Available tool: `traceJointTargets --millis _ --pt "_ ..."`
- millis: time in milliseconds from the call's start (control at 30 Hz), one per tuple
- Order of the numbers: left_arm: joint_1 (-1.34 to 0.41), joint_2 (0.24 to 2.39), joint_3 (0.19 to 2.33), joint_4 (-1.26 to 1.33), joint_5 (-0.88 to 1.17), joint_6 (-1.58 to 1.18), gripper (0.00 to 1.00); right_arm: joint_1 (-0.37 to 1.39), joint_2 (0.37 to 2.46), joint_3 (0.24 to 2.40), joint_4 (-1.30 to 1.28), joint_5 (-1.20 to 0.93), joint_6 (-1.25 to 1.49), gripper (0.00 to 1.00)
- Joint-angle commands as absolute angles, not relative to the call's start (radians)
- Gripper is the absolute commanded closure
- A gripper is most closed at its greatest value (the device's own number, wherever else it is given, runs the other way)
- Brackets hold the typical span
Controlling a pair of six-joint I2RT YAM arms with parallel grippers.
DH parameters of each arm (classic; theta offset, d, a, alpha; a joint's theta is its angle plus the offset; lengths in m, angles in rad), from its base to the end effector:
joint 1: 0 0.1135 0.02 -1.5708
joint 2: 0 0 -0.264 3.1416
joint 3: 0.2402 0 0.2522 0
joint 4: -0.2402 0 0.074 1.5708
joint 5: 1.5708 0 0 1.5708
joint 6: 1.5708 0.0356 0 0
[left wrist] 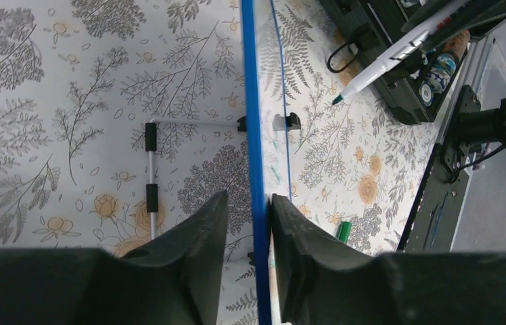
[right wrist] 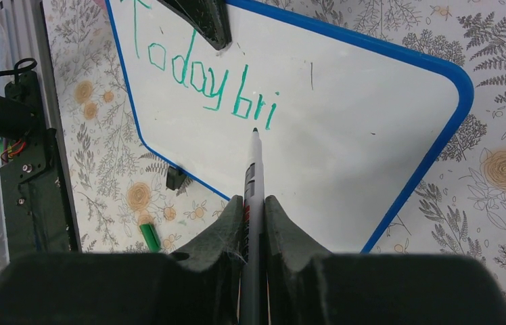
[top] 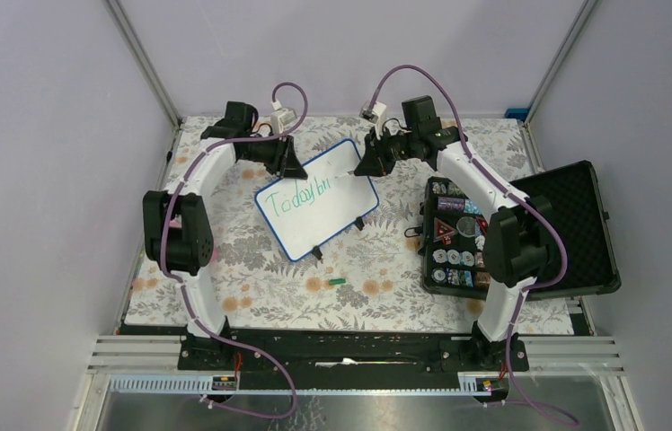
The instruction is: Write a sentence on the whiteboard
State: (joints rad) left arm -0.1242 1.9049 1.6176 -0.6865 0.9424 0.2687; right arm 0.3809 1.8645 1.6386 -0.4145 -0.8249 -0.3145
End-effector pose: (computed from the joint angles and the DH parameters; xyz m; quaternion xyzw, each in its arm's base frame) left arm 0.4051 -0.0796 0.2725 0.2972 0.8092 -0.4138 0.2927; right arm 0.3870 0.1831 0.3111 -0.4480 0.7085 0.3717 0.3989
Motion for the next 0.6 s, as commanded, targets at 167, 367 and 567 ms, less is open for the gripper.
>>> traceJointTargets --millis 167,367,567 --pt "-0.154 1.965 1.765 -0.874 0.995 0.378 0.95 0.369 1.827 1.642 -0.434 -0.854 -0.357 1.00" --pt "-0.174 1.995 1.790 -1.031 0.976 0.486 1.00 0.368 1.819 1.637 -0.466 -0.876 -0.379 1.00" --pt "-0.188 1.980 1.766 -1.031 0.955 0.464 1.00 0.369 1.791 1.599 -0.466 -0.897 -0.384 1.00"
